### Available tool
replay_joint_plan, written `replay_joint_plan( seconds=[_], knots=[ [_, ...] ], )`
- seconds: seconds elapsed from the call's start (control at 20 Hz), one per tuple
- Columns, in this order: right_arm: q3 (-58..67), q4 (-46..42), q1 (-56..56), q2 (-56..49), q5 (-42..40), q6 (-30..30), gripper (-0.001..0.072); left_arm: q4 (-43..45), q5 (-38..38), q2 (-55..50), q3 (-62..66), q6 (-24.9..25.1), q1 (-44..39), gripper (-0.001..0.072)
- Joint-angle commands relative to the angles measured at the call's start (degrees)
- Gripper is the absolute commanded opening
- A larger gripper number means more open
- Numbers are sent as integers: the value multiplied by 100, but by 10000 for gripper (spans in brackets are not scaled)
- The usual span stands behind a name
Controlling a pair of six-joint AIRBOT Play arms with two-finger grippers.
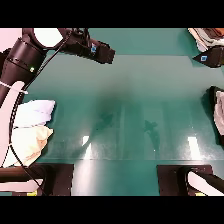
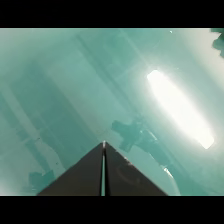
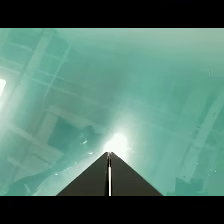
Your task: Fold the shirts.
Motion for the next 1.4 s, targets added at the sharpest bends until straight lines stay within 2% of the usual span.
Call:
replay_joint_plan(
  seconds=[0.0, 0.75, 0.85, 1.0, 1.15, 1.35],
  knots=[
    [0, 4, 26, 0, 11, -2, 18, 0, 7, 0, 0, 2, -2, 26],
    [-4, 4, 15, 0, 26, -2, 18, -87, 116, 7, 7, -22, 0, 26],
    [-4, 11, 15, 0, 28, -2, 18, 269, -584, 149, 20, -44, 168, 25],
    [-4, 11, 15, 2, 26, -2, 18, 1244, -1943, 640, -151, -197, 719, 25],
    [-4, 9, 15, 0, -2, -2, 18, 2238, -2142, 1585, -1200, -435, 1388, 26],
    [-4, 9, 15, 0, -57, -2, 18, 2859, -2153, 2437, -3121, -474, 2343, 28]
  ],
)
